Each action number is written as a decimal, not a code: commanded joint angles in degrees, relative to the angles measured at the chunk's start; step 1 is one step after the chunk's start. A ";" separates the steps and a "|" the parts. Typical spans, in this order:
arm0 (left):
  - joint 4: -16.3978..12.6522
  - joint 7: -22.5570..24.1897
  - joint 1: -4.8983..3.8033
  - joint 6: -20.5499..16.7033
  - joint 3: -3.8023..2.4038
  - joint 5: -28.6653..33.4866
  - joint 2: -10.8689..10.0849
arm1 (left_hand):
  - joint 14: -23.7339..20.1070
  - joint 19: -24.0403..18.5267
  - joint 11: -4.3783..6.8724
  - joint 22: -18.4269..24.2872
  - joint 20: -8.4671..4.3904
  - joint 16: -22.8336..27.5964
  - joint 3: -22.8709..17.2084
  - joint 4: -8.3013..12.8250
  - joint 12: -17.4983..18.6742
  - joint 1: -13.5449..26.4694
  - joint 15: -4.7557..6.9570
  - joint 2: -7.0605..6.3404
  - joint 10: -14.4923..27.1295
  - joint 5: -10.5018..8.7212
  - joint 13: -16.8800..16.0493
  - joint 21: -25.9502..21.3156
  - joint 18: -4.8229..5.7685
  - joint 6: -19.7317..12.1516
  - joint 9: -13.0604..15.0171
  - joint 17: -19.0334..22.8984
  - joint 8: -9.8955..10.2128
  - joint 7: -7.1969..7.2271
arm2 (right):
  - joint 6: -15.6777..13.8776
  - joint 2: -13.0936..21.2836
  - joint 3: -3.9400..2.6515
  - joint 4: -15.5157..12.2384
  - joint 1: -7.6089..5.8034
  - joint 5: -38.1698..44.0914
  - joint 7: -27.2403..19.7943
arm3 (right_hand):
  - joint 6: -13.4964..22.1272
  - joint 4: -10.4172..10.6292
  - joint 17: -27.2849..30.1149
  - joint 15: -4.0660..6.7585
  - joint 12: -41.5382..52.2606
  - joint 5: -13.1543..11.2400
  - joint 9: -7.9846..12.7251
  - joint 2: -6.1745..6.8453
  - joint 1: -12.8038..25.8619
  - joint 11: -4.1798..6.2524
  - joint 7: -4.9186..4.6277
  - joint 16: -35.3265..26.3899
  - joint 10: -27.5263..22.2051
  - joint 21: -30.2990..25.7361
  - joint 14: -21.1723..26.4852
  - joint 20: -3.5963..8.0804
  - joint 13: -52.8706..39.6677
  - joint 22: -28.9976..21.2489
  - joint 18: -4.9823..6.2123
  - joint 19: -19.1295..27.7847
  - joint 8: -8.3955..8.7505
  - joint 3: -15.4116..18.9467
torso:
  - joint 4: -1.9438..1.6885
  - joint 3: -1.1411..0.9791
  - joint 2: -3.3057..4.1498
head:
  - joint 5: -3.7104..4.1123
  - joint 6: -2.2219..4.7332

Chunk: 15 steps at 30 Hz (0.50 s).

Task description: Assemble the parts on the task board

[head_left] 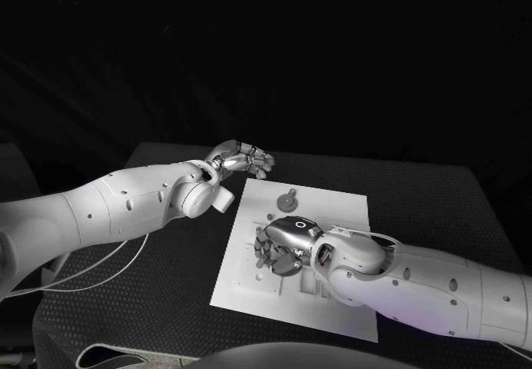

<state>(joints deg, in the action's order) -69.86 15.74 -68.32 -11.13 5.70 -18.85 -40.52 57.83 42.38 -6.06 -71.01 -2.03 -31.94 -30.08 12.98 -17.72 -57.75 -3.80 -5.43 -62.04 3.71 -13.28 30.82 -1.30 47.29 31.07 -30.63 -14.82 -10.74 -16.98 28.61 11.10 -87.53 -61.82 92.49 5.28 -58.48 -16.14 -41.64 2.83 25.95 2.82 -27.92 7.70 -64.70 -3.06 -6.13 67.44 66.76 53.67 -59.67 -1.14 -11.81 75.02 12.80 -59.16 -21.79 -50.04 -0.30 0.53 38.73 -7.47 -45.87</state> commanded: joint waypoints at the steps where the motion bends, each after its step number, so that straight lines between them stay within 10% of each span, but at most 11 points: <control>1: 0.03 0.20 -0.08 0.85 -0.05 0.28 0.23 | 0.16 0.23 -0.43 -0.06 0.14 0.33 0.06 -0.39 0.17 0.02 -0.03 0.36 -0.06 -0.06 -0.07 -0.22 -0.74 -0.38 -0.10 -0.11 -0.24 0.02 | 1.44 -0.74 0.27 0.36 0.16 3.46 0.77 | -0.22 -0.25 0.06 0.07 0.36 0.20 -1.43 -0.41 0.14 -0.06 0.00 0.07 -0.01 0.35 -0.29 0.15 -0.06 0.87 2.20 -0.49 -0.13 0.00 | -0.01 -0.13 0.09 | -0.45 -0.09; 15: 0.09 0.15 -0.08 0.92 -0.04 0.28 0.28 | 0.14 0.21 -0.44 -0.10 0.16 0.44 0.07 -0.42 0.21 0.03 -0.05 0.35 -0.04 -0.06 -0.10 -0.28 -0.73 -0.42 -0.11 -0.21 -0.25 0.01 | 2.75 -2.68 1.21 2.53 1.97 5.24 1.24 | -0.15 -0.32 0.14 0.07 0.34 0.29 -1.52 -0.50 0.13 -0.07 -0.02 0.02 -0.09 0.35 -0.39 0.21 -0.13 0.84 2.20 -0.59 -0.07 -0.06 | 0.06 -0.11 0.07 | -1.00 -0.68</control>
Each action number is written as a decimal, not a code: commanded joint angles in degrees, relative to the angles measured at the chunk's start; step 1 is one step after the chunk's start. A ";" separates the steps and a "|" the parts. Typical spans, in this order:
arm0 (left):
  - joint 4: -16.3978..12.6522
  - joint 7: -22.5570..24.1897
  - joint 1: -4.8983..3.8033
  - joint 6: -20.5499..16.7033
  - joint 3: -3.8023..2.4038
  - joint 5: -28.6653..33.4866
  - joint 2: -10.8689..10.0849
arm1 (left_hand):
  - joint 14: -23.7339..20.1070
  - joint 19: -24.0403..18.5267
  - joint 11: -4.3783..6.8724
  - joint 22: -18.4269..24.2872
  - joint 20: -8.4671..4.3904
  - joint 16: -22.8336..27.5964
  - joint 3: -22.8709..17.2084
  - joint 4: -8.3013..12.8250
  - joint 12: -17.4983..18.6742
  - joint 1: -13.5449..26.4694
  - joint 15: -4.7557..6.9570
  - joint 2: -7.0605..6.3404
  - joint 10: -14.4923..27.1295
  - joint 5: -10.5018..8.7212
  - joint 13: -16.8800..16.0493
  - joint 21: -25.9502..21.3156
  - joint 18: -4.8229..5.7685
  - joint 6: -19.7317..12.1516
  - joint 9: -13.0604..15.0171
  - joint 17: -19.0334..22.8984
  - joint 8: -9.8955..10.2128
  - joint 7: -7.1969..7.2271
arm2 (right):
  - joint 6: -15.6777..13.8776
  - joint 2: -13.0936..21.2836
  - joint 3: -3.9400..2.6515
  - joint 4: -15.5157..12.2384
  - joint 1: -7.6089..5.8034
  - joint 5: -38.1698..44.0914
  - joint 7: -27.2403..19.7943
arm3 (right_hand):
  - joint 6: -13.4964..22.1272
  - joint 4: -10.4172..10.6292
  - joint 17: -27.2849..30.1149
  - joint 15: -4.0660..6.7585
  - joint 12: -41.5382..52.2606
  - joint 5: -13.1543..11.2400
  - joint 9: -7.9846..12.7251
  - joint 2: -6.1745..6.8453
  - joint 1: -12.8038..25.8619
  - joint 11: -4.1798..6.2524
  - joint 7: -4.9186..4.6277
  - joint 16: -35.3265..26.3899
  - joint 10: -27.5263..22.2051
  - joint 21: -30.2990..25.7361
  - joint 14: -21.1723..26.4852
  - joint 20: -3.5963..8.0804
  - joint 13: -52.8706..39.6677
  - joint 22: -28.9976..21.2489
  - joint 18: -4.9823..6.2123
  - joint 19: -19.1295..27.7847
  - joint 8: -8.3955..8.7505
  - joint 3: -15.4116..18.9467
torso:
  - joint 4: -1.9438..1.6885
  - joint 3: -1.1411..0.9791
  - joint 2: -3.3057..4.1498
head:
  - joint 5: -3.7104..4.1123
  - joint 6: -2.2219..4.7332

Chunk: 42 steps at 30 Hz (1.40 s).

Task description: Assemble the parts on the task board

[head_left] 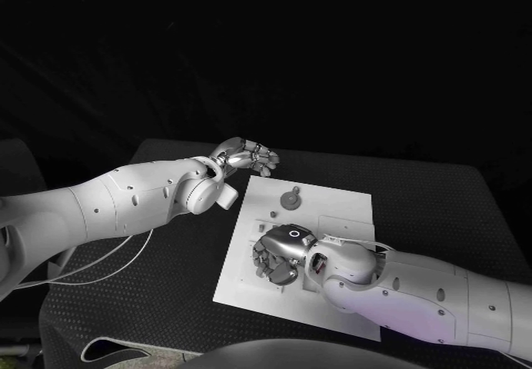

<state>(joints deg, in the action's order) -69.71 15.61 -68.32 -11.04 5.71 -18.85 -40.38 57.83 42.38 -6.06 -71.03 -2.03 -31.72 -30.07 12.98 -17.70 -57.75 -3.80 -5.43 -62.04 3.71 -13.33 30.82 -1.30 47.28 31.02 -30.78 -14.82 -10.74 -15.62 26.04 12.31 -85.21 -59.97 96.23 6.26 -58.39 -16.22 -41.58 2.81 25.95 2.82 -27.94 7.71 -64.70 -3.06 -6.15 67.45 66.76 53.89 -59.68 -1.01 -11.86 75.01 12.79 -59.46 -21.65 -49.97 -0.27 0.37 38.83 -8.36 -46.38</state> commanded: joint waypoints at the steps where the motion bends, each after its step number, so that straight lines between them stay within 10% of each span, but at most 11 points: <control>1: -0.06 0.28 -0.08 0.84 -0.05 0.28 0.13 | 0.14 0.21 -0.44 -0.08 0.16 0.22 0.07 -0.43 0.18 0.03 -0.05 0.35 -0.04 -0.06 -0.05 -0.28 -0.73 -0.42 -0.06 -0.07 -0.26 0.01 | 1.46 -0.11 0.01 0.26 0.13 1.50 0.25 | -0.23 -0.24 0.08 0.08 0.34 0.30 -1.50 -0.52 0.13 -0.08 0.00 0.00 -0.09 0.12 -0.39 0.08 -0.08 0.84 2.21 -0.31 -0.20 -0.14 | 0.03 0.05 -0.01 | -0.14 -0.18; 42: -0.15 0.09 -0.08 0.97 -0.05 0.28 -0.23 | 0.15 0.20 -0.45 -0.19 0.19 0.44 0.10 -0.55 0.26 0.09 -0.08 0.32 -0.04 -0.08 -0.13 -0.41 -0.72 -0.46 -0.08 -0.33 -0.31 0.00 | 0.76 -1.38 1.14 2.04 0.26 -1.10 -0.96 | 2.62 -0.21 0.44 -1.01 -1.46 2.78 -1.37 0.22 2.01 -1.28 -1.22 -0.17 -3.33 -0.07 -0.22 -0.05 0.22 0.94 2.21 -0.06 1.81 2.29 | 0.09 0.17 -0.07 | -0.09 -0.85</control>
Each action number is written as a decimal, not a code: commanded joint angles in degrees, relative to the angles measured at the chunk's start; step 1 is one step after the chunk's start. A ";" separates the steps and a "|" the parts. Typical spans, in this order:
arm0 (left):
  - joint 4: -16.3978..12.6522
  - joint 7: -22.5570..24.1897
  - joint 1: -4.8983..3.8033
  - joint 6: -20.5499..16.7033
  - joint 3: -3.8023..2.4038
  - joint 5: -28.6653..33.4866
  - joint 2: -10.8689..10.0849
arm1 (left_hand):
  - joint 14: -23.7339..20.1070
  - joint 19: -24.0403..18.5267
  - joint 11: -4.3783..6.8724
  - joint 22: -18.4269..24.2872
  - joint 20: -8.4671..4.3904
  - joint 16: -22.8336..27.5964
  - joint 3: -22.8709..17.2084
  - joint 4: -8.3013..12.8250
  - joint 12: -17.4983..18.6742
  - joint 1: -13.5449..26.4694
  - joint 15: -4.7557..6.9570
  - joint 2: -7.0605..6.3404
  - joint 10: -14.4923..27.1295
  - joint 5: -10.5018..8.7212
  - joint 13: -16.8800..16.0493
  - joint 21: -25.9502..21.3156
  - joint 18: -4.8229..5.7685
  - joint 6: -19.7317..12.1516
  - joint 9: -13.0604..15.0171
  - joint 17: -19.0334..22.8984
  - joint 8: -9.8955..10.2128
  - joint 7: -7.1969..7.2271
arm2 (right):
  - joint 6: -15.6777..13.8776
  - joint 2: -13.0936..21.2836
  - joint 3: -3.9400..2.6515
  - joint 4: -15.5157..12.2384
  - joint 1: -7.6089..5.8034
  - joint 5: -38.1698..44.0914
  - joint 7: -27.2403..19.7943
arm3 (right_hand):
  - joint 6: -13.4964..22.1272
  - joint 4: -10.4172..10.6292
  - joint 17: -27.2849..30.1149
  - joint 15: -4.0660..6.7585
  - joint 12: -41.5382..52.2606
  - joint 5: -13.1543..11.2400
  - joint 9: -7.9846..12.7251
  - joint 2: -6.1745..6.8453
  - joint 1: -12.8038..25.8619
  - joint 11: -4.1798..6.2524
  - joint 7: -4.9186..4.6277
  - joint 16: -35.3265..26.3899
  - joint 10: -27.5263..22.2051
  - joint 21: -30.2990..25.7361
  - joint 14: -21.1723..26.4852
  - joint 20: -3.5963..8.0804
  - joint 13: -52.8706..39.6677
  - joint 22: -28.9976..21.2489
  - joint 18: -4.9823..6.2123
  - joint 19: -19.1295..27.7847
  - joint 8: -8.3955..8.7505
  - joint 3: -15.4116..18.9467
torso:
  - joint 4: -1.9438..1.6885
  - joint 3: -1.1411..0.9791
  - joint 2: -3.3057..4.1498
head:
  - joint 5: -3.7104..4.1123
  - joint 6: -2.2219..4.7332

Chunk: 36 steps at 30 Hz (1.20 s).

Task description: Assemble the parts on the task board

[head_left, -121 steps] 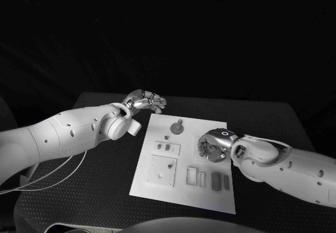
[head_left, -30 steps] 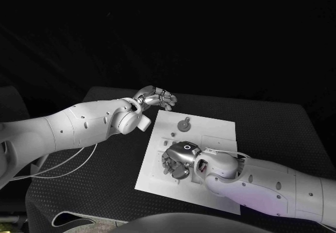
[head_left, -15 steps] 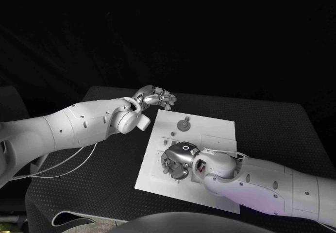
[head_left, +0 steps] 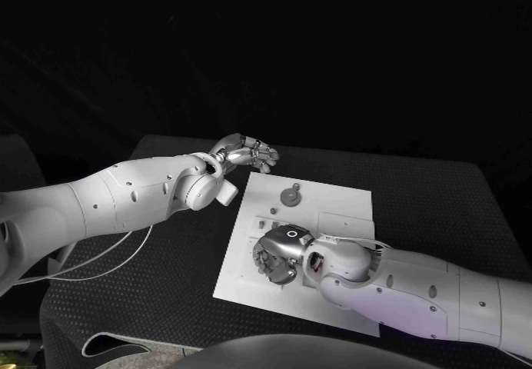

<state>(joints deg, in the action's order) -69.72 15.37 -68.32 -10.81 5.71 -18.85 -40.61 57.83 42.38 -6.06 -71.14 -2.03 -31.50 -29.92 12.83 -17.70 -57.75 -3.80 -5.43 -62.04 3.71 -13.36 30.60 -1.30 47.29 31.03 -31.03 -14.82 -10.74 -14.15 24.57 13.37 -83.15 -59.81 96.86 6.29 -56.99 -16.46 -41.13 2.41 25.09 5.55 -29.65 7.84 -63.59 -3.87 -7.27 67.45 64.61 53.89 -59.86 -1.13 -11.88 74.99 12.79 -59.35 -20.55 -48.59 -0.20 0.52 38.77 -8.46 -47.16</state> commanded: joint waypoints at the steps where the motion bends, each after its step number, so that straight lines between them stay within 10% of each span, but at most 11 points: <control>1: -0.14 0.32 -0.08 0.73 -0.04 0.28 -0.02 | 0.15 0.20 -0.45 -0.08 0.19 0.22 -0.05 -0.40 0.26 0.10 -0.08 0.32 -0.04 -0.08 -0.10 -0.19 -0.72 -0.47 -0.09 -0.08 -0.31 0.00 | -1.14 0.13 0.07 0.00 0.09 -1.92 -1.02 | 1.73 0.11 -0.03 -0.75 -0.82 -0.22 0.50 0.49 1.01 -0.66 -0.32 -0.11 -1.57 -0.03 -0.01 0.07 0.34 0.98 2.21 -0.13 1.05 1.36 | 0.03 0.03 -0.01 | 0.00 -0.02; 14: -0.03 0.21 -0.08 0.52 -0.04 0.28 -0.01 | 0.16 0.19 -0.46 -0.12 0.19 0.31 -0.04 -0.40 0.31 0.08 -0.08 0.23 0.00 -0.10 -0.12 -0.24 -0.73 -0.54 -0.12 -0.19 -0.30 -0.02 | -5.90 1.36 0.07 -0.42 0.07 -4.05 -1.42 | 8.95 1.94 0.04 -2.95 -3.78 -1.17 2.94 5.36 -0.04 -3.00 -1.20 0.07 -7.42 -0.34 1.04 -0.46 2.31 0.92 2.21 0.92 4.98 4.19 | -0.02 -0.02 -0.01 | 0.13 0.10; 28: 1.07 0.17 -0.07 0.58 -0.04 0.76 -0.03 | 0.18 0.22 -0.48 -0.17 0.20 0.39 -0.03 -0.49 0.35 0.13 -0.09 0.23 0.03 -0.11 -0.15 -0.28 -0.73 -0.59 -0.14 -0.30 -0.30 -0.04 | -17.03 7.95 -0.45 -4.29 -2.07 -16.44 -7.47 | 9.07 3.85 0.16 -2.42 -1.94 2.19 3.31 7.54 -1.25 -2.43 -1.62 0.65 -6.06 -0.12 0.41 -0.25 2.34 0.78 2.21 -0.07 4.23 4.59 | 0.27 -0.27 -0.15 | 0.40 0.70; 36: 2.68 0.38 -0.06 0.82 -0.04 1.30 0.23 | 0.22 0.24 -0.47 -0.22 0.19 0.47 -0.06 -0.50 0.36 0.05 -0.08 0.30 0.00 -0.16 -0.20 -0.33 -0.75 -0.59 -0.14 -0.43 -0.34 -0.03 | -9.15 14.32 -2.93 -4.26 -6.35 -35.51 -9.70 | 8.60 7.38 1.00 -1.20 2.27 -2.62 3.43 6.85 5.84 -1.02 -3.31 -1.05 -2.95 -1.85 2.04 -0.45 -0.05 0.34 2.21 1.63 3.44 11.66 | 1.17 -0.74 -0.58 | 1.10 1.45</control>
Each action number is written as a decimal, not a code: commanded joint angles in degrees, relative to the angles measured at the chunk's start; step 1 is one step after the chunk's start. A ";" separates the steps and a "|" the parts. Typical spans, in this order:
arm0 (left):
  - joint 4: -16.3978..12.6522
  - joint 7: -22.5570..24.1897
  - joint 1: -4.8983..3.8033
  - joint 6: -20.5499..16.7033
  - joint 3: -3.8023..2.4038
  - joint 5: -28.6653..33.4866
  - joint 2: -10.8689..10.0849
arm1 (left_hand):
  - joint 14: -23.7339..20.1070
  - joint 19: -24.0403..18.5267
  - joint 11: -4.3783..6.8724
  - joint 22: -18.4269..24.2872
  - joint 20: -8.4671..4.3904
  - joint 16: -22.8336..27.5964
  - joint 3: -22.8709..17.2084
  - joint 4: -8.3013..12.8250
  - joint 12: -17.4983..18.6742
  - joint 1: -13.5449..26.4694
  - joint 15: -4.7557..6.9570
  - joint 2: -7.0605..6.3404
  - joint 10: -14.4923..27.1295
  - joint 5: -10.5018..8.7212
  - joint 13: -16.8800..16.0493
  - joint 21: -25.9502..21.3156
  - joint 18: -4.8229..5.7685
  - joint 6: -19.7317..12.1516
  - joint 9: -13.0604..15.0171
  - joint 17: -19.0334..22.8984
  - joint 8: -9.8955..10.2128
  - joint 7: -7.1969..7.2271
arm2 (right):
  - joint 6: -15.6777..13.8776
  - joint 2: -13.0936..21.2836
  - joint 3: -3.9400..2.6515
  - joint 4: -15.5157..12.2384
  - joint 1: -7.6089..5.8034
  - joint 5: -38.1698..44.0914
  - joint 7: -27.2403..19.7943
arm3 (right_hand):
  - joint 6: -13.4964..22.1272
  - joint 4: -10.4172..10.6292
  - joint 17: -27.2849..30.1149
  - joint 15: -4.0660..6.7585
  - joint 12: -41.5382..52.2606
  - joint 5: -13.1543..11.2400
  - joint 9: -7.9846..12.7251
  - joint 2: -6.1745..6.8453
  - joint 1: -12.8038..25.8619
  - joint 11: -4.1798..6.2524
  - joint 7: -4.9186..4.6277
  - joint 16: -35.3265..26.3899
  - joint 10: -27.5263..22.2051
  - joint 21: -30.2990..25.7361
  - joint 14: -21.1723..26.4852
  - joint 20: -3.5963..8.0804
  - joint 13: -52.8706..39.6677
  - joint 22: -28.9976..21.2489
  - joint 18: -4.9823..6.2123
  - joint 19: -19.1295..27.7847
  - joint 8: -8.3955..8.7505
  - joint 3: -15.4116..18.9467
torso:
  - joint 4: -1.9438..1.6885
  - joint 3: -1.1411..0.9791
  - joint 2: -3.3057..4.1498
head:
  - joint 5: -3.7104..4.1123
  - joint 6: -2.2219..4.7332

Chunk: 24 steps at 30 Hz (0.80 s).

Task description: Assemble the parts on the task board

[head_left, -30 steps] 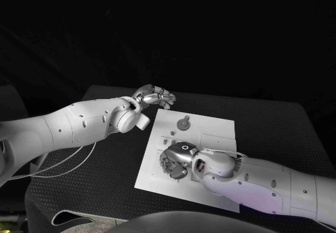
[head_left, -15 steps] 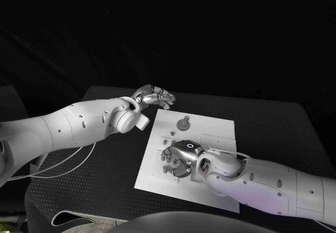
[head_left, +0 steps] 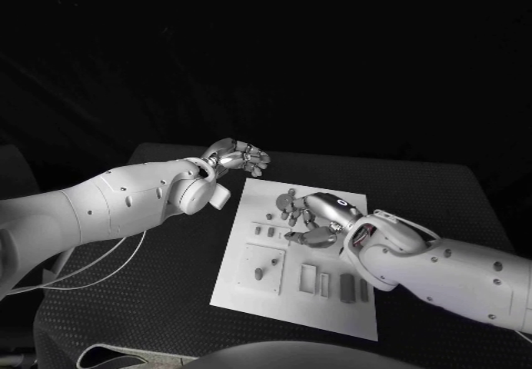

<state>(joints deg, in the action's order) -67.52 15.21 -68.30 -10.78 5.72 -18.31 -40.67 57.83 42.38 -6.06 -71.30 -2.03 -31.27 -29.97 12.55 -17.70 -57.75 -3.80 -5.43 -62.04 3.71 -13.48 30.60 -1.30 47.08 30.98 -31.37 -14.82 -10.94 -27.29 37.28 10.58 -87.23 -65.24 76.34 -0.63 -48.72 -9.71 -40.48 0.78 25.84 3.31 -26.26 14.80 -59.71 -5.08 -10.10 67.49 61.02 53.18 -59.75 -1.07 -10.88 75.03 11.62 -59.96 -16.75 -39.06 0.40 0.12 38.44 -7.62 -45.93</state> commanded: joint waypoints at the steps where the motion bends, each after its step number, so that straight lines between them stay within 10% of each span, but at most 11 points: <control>1: 0.61 0.54 -0.07 0.83 -0.05 0.76 0.28 | 0.22 0.24 -0.47 -0.08 0.20 0.26 0.01 -0.26 0.37 0.10 -0.08 0.29 -0.01 -0.18 -0.08 -0.34 -0.74 -0.39 -0.10 -0.11 -0.35 0.16 | 6.23 2.41 -0.20 -0.16 -1.49 -16.68 -2.02 | 0.22 0.74 0.47 0.54 2.87 -0.49 -0.03 -0.55 2.74 0.39 -0.38 -1.39 0.96 -1.59 2.52 -0.80 -1.97 0.30 3.25 3.02 -0.52 3.43 | 0.69 -0.42 -0.34 | 0.39 0.43; 7: 0.99 0.47 -0.05 0.95 -0.01 0.76 -0.04 | 0.22 0.24 -0.49 -0.11 0.22 0.35 0.10 -0.40 0.40 0.29 -0.10 0.26 0.00 -0.21 -0.11 -0.40 -0.72 -0.41 -0.11 -0.21 -0.36 0.15 | 14.46 5.79 -0.24 -0.20 -3.38 -15.96 5.94 | -0.40 0.93 0.40 1.22 13.31 -0.49 -0.70 -2.49 4.01 1.24 0.27 -0.98 -2.05 -1.82 2.70 -1.52 -10.48 0.91 3.38 3.68 -1.30 7.52 | 1.32 -0.75 -0.72 | 1.50 0.68; 11: 0.69 0.87 0.13 0.70 -0.01 1.01 -0.14 | 0.22 0.25 -0.49 -0.13 0.22 0.40 0.12 -0.48 0.41 0.36 -0.10 0.30 0.00 -0.20 -0.12 -0.43 -0.72 -0.42 -0.12 -0.27 -0.38 0.15 | 17.80 7.54 -0.22 0.82 -3.39 -13.13 12.55 | -1.10 3.02 -0.77 2.81 18.56 -0.38 -1.57 -7.48 11.59 2.65 1.41 1.78 -0.55 1.37 -0.55 -0.17 -14.68 1.45 3.35 1.51 -2.09 14.43 | 1.66 -0.87 -0.88 | 2.16 0.66; 15: 0.64 0.92 0.33 0.81 -0.01 1.19 -0.14 | 0.24 0.26 -0.47 -0.16 0.21 0.44 0.09 -0.52 0.41 0.34 -0.10 0.40 -0.02 -0.15 -0.14 -0.44 -0.74 -0.42 -0.12 -0.32 -0.39 0.16 | 19.96 9.06 -0.18 0.41 -3.37 -16.63 14.49 | -1.13 -3.00 -2.61 4.07 23.60 -0.39 -2.02 -11.57 13.21 3.82 2.40 5.42 0.01 2.47 -3.02 2.06 -19.95 0.90 3.38 1.98 -1.79 22.18 | 1.69 -1.09 -0.98 | 2.72 0.36; 24: 0.22 0.79 0.78 1.23 0.04 1.27 -0.43 | 0.25 0.27 -0.47 -0.18 0.21 0.47 0.10 -0.55 0.42 0.37 -0.09 0.44 -0.03 -0.14 -0.16 -0.47 -0.74 -0.43 -0.13 -0.38 -0.40 0.16 | 20.48 15.00 0.63 -4.70 -3.05 -23.64 15.47 | -0.95 -6.51 -3.89 3.08 30.97 -0.26 -1.41 -11.08 9.61 2.94 1.73 8.24 -7.68 3.16 -2.11 1.36 -28.40 1.12 3.38 2.53 -0.59 22.27 | 1.88 -1.06 -1.05 | 3.55 0.27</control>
<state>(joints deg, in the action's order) -67.02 15.36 -67.51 -10.53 5.79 -17.60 -41.08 57.83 42.38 -6.06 -71.41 -2.03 -31.05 -29.82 12.41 -17.48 -57.52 -3.80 -5.20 -62.04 3.71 -13.60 30.38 -1.30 47.08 30.94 -31.66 -14.94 -10.94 -9.10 51.75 11.18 -91.06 -68.38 55.88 12.79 -48.77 -15.98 -44.08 3.97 55.66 3.11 -27.69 3.61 -49.65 -2.06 -7.98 75.06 54.21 56.14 -61.62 0.46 -38.35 75.09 11.96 -57.56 -17.31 -16.87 2.24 -1.01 37.38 -4.20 -45.59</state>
